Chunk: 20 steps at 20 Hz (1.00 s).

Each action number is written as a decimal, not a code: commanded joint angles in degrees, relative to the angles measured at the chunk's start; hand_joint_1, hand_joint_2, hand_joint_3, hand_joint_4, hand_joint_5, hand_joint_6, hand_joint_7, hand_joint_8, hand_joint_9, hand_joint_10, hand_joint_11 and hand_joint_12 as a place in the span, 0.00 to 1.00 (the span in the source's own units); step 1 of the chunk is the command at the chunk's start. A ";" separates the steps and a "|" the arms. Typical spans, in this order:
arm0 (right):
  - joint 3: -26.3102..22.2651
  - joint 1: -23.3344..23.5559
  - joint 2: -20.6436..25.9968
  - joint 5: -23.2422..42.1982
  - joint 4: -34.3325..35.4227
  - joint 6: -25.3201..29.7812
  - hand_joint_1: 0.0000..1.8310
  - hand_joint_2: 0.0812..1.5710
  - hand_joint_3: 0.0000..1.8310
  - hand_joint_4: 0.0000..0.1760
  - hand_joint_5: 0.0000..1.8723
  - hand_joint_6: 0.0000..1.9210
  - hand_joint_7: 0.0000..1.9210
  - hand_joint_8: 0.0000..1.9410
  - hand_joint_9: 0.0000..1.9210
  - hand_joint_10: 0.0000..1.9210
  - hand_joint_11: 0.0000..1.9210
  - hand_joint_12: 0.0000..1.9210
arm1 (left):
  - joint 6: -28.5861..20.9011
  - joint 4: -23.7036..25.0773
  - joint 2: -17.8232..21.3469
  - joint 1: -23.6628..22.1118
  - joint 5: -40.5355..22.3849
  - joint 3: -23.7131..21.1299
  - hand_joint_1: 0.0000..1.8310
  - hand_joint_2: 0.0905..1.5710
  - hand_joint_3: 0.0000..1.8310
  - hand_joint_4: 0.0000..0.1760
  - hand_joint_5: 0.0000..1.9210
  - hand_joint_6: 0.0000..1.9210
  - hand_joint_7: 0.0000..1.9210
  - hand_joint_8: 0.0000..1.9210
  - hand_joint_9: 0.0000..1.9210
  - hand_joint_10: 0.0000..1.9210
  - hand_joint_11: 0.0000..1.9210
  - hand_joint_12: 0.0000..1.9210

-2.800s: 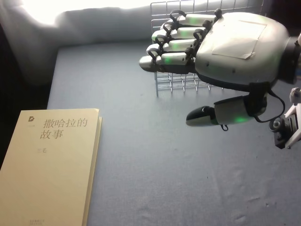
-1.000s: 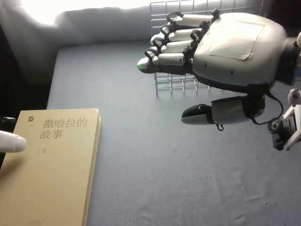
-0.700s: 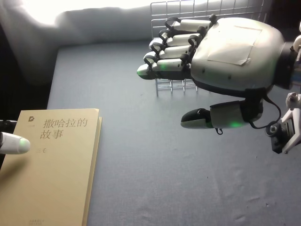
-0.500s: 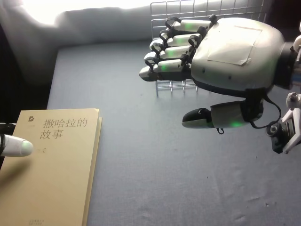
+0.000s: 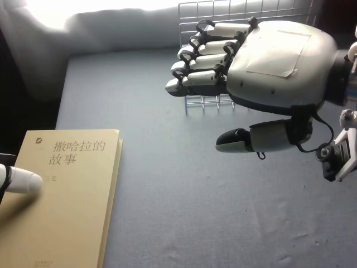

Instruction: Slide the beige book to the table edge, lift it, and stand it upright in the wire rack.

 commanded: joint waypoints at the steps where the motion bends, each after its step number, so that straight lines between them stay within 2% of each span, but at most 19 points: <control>1: -0.14 0.52 0.23 6.46 0.72 -0.24 0.36 0.72 0.00 0.00 0.18 0.02 0.15 0.00 0.10 0.00 0.00 0.31 | -0.56 -1.25 0.27 -0.53 -1.98 -0.08 0.60 0.63 0.00 0.00 0.15 0.01 0.20 0.01 0.19 0.01 0.00 0.49; 4: -0.14 0.48 0.23 6.44 0.72 -0.38 0.38 0.71 0.00 0.00 0.19 0.02 0.16 0.00 0.11 0.00 0.00 0.32 | -0.56 -1.25 0.13 -0.79 -1.85 -0.19 0.59 0.66 0.01 0.00 0.18 0.01 0.23 0.01 0.22 0.01 0.01 0.52; 5: -0.14 0.47 0.22 6.44 0.72 -0.42 0.36 0.72 0.00 0.00 0.19 0.02 0.15 0.00 0.10 0.00 0.00 0.32 | -0.61 -1.25 0.08 -0.86 -1.82 -0.19 0.58 0.69 0.00 0.00 0.23 0.01 0.29 0.00 0.27 0.01 0.04 0.55; 6: -0.15 0.45 0.21 6.44 0.72 -0.49 0.36 0.72 0.00 0.00 0.19 0.02 0.15 0.00 0.10 0.00 0.00 0.32 | -0.68 -1.25 0.05 -0.87 -1.82 -0.19 0.58 0.69 0.00 0.00 0.23 0.01 0.29 0.00 0.27 0.01 0.04 0.55; 7: -0.15 0.43 0.20 6.43 0.72 -0.54 0.34 0.72 0.00 0.00 0.18 0.02 0.14 0.00 0.10 0.00 0.00 0.31 | -0.74 -1.25 0.04 -0.87 -1.81 -0.19 0.59 0.70 0.00 0.00 0.29 0.01 0.33 0.00 0.32 0.01 0.08 0.56; 11: -0.15 0.36 0.17 6.43 0.72 -0.74 0.35 0.72 0.00 0.00 0.19 0.02 0.15 0.00 0.11 0.00 0.00 0.30 | -0.76 -1.26 -0.04 -0.65 -1.81 0.03 0.59 0.72 0.00 0.00 0.36 0.01 0.40 0.01 0.39 0.02 0.14 0.58; 12: -0.15 0.36 0.16 6.43 0.72 -0.75 0.37 0.71 0.00 0.00 0.20 0.02 0.16 0.00 0.12 0.01 0.00 0.32 | -0.76 -1.26 -0.10 -0.58 -1.82 0.26 0.58 0.74 0.00 0.00 0.39 0.02 0.45 0.01 0.45 0.03 0.20 0.58; 14: -0.16 0.36 0.16 6.43 0.72 -0.77 0.35 0.73 0.00 0.00 0.19 0.01 0.15 0.00 0.11 0.00 0.00 0.32 | -0.77 -1.26 -0.19 -0.48 -1.85 0.68 0.57 0.75 0.00 0.00 0.41 0.02 0.48 0.02 0.48 0.04 0.23 0.60; 16: -0.16 0.36 0.16 6.43 0.72 -0.79 0.36 0.72 0.00 0.00 0.19 0.01 0.15 0.00 0.11 0.00 0.00 0.31 | -0.79 -1.26 -0.29 -0.32 -2.01 1.28 0.56 0.76 0.01 0.00 0.41 0.02 0.50 0.02 0.51 0.05 0.27 0.61; 17: -0.16 0.36 0.16 6.43 0.72 -0.81 0.37 0.72 0.00 0.00 0.19 0.01 0.15 0.00 0.11 0.00 0.00 0.32 | -0.80 -1.26 -0.35 -0.28 -2.09 1.65 0.57 0.77 0.03 0.00 0.38 0.58 0.52 0.02 0.54 0.05 0.31 0.60; 18: -0.16 0.36 0.16 6.43 0.72 -0.82 0.37 0.72 0.00 0.00 0.19 0.01 0.15 0.00 0.12 0.00 0.00 0.33 | -0.89 -1.26 -0.39 -0.28 -2.09 1.90 0.58 0.79 0.01 0.00 0.35 0.71 0.53 0.02 0.55 0.06 0.31 0.62; 19: -0.16 0.36 0.16 6.43 0.72 -0.84 0.38 0.72 0.00 0.00 0.19 0.01 0.15 0.00 0.11 0.00 0.00 0.33 | -0.96 -1.26 -0.45 -0.26 -2.16 2.18 0.58 0.80 0.00 0.00 0.35 0.73 0.54 0.02 0.56 0.07 0.31 0.63; 20: -0.15 0.36 0.16 6.43 0.72 -0.85 0.36 0.72 0.00 0.00 0.19 0.01 0.16 0.00 0.11 0.00 0.00 0.33 | -0.99 -1.26 -0.49 -0.23 -2.28 2.43 0.64 0.76 0.02 0.00 0.34 0.73 0.50 0.49 0.58 0.08 0.33 0.63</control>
